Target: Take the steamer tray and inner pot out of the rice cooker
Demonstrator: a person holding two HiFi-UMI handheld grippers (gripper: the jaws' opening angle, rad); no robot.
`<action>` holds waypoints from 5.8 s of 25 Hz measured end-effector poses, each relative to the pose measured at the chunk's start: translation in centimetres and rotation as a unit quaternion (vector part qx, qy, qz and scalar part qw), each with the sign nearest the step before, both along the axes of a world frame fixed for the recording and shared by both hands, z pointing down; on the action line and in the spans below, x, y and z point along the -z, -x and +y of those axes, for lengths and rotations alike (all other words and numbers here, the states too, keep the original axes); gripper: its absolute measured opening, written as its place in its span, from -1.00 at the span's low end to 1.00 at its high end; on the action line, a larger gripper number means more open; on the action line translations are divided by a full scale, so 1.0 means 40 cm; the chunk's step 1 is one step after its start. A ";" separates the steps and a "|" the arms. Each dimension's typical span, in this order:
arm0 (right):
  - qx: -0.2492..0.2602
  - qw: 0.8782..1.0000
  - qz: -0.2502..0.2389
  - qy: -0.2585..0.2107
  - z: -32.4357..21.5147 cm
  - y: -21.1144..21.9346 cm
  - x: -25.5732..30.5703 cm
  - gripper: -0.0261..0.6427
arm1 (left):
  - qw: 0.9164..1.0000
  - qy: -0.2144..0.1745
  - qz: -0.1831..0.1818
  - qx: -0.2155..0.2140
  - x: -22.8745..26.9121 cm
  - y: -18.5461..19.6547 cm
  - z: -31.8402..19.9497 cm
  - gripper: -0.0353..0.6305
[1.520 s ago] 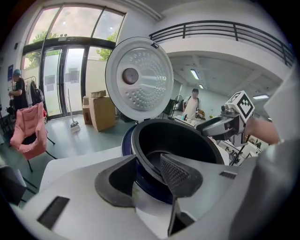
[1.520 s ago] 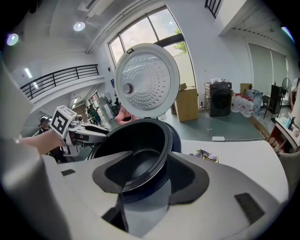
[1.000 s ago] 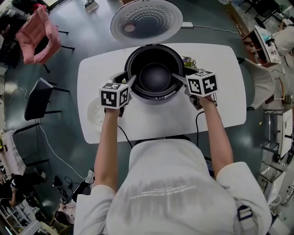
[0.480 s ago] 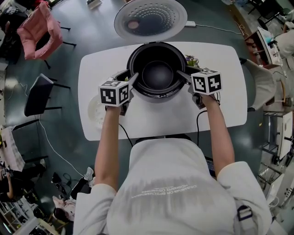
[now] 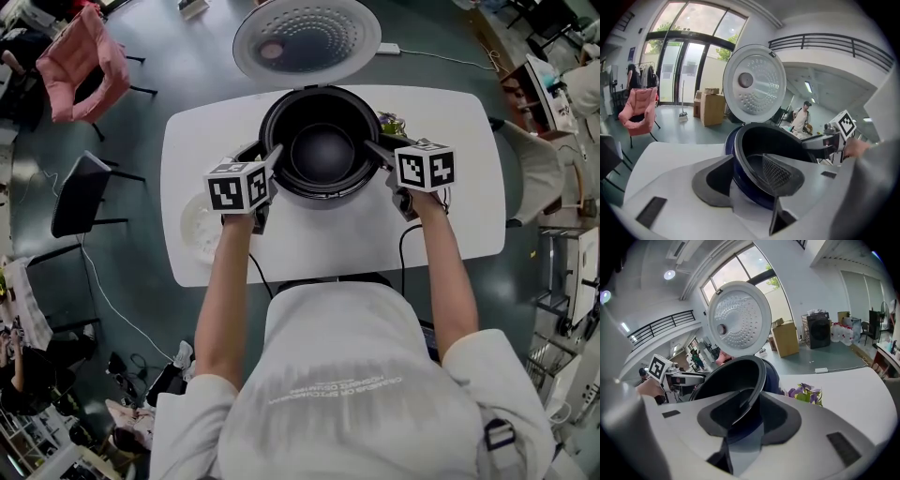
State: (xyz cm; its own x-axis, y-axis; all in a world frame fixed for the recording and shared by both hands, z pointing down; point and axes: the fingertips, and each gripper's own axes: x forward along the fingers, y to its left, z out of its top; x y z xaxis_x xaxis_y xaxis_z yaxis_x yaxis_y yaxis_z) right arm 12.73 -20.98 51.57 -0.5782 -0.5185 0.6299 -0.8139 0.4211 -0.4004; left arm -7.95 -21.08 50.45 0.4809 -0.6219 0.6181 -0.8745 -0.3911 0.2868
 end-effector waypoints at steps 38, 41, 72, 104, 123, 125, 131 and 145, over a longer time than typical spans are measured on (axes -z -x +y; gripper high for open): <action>-0.018 0.984 -0.174 -0.022 -0.016 0.026 0.143 -0.65 | 0.942 0.049 0.281 0.179 0.009 0.060 0.016 -0.76; -0.016 0.984 -0.176 -0.025 -0.014 0.016 0.154 -0.66 | 0.934 0.039 0.300 0.188 0.013 0.051 0.022 -0.76; -0.027 0.984 -0.170 -0.054 0.009 -0.026 0.206 -0.61 | 0.890 -0.025 0.429 0.151 0.181 0.010 -0.012 -0.80; -0.261 0.944 -0.131 -0.150 0.272 -0.555 0.292 -0.62 | 0.906 0.023 0.411 -0.097 0.302 -0.588 0.011 -0.81; -0.351 0.926 -0.140 -0.022 0.364 -0.925 -0.100 -0.65 | 0.941 0.156 0.264 -0.145 -0.132 -0.986 0.073 -0.76; -0.349 0.926 -0.147 -0.013 0.346 -0.936 -0.135 -0.66 | 0.946 0.159 0.244 -0.145 -0.175 -0.994 0.063 -0.75; -0.337 0.929 -0.156 -0.003 0.322 -0.946 -0.183 -0.64 | 0.948 0.157 0.240 -0.140 -0.212 -1.001 0.047 -0.73; -0.305 0.947 -0.102 -0.020 0.275 -0.975 -0.193 -0.57 | 0.970 0.093 0.167 -0.153 -0.217 -1.025 0.010 -0.66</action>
State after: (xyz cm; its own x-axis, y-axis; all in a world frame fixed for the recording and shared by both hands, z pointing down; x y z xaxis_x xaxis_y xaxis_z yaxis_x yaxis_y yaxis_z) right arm 51.72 -9.99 59.31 -0.2700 -0.8158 0.5114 -0.8183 -0.0855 -0.5685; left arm 33.06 -20.67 59.11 0.8178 -0.3116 0.4838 -0.5720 -0.5328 0.6237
